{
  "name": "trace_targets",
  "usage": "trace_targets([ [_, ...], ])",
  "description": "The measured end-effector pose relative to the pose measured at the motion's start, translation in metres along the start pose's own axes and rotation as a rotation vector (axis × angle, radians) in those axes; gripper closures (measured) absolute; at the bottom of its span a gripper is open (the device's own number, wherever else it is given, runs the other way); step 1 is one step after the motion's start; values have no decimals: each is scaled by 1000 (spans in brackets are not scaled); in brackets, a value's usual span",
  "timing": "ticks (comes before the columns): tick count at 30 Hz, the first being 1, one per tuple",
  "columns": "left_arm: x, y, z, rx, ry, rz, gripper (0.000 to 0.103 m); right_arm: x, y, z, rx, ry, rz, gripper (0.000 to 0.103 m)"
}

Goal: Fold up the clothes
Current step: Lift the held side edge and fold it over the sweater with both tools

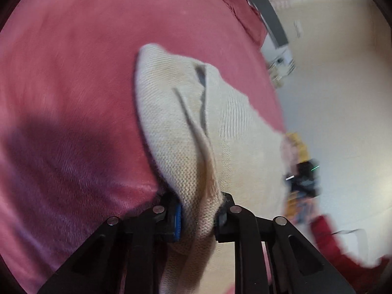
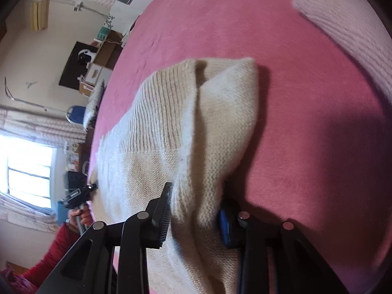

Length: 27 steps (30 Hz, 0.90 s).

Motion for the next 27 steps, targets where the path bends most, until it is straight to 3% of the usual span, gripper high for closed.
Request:
trace_targets([
  [4, -21, -4, -3, -28, -120, 167, 86, 24, -4, -3, -21, 52, -147, 84],
  [6, -34, 0, -9, -52, -170, 216, 86, 31, -2, -5, -49, 4, -195, 86],
  [9, -53, 7, -16, -90, -245, 288, 86, 49, 7, -4, -96, 38, -254, 88],
  [13, -80, 15, -27, -140, -345, 384, 86, 76, 24, -3, -152, 76, -266, 89],
  [19, -120, 29, -42, -215, -494, 528, 86, 145, 41, -4, -196, 232, -287, 89],
  [27, -109, 110, -58, -320, -445, 578, 86, 236, 49, -1, -213, 391, -238, 93],
])
Point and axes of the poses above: each gripper's, at about its wrist camera, not at the fingertips, and y roughly against the way its jaws point, x to its left, z to its top, the point moved 2 cm from there along -y, roughly the way its jaws point, and after that the axes turned 7 degrees about -x, right-handed, at the moved point
